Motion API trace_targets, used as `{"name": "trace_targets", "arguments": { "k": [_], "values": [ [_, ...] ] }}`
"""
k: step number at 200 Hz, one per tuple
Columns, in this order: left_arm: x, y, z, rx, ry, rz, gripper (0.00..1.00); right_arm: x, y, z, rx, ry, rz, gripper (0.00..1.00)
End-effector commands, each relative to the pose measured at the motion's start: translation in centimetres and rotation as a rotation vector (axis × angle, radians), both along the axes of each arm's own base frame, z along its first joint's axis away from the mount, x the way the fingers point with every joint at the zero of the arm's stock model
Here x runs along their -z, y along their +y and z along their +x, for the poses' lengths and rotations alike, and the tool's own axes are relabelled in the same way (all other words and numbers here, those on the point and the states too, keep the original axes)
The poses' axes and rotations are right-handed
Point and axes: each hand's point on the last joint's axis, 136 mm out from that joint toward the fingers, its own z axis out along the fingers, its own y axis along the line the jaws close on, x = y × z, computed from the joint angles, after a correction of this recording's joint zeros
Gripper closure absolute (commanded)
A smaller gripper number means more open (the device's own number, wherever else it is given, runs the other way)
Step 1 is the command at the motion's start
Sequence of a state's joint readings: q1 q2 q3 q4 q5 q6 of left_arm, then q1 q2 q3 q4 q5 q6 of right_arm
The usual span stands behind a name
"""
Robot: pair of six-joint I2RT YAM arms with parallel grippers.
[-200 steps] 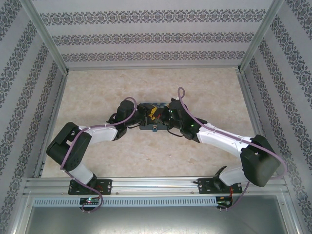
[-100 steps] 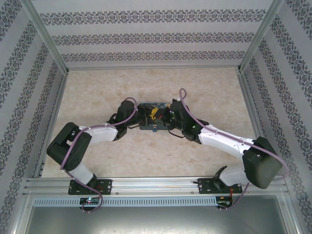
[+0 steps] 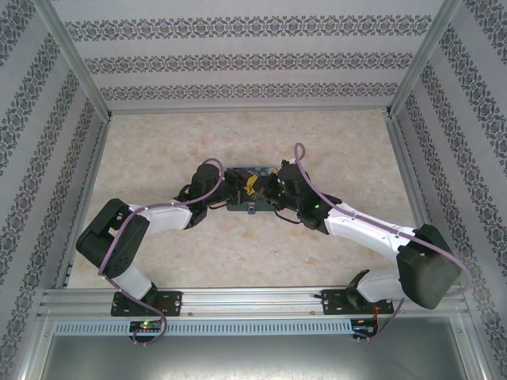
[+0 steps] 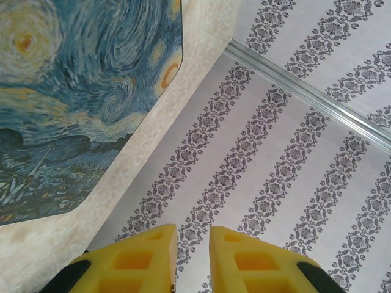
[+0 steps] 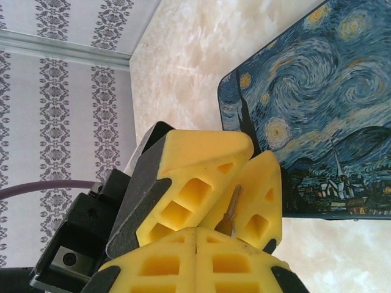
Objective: Unlock the padlock with the key
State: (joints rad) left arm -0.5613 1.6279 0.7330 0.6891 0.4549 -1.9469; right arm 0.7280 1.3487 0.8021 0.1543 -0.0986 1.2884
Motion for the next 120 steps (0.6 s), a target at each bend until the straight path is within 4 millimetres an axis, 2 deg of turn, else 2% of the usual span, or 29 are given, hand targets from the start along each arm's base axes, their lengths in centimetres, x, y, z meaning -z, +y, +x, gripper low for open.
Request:
{"name": "trace_targets", "arguments": {
  "k": [1, 75, 120],
  "values": [
    [-0.3, -0.6, 0.1, -0.006, -0.019, -0.016, 0.78, -0.7, -0.4, 0.0, 0.007, -0.008, 0.028, 1.0],
    [0.3, -0.8, 0.2, -0.013, -0.012, -0.003, 0.8, -0.8, -1.1, -0.2, 0.015, -0.007, 0.041, 1.0],
    [0.3, -1.3, 0.3, -0.012, -0.015, 0.004, 0.86, -0.6, -1.5, -0.3, 0.016, -0.001, 0.049, 1.0]
  ]
}}
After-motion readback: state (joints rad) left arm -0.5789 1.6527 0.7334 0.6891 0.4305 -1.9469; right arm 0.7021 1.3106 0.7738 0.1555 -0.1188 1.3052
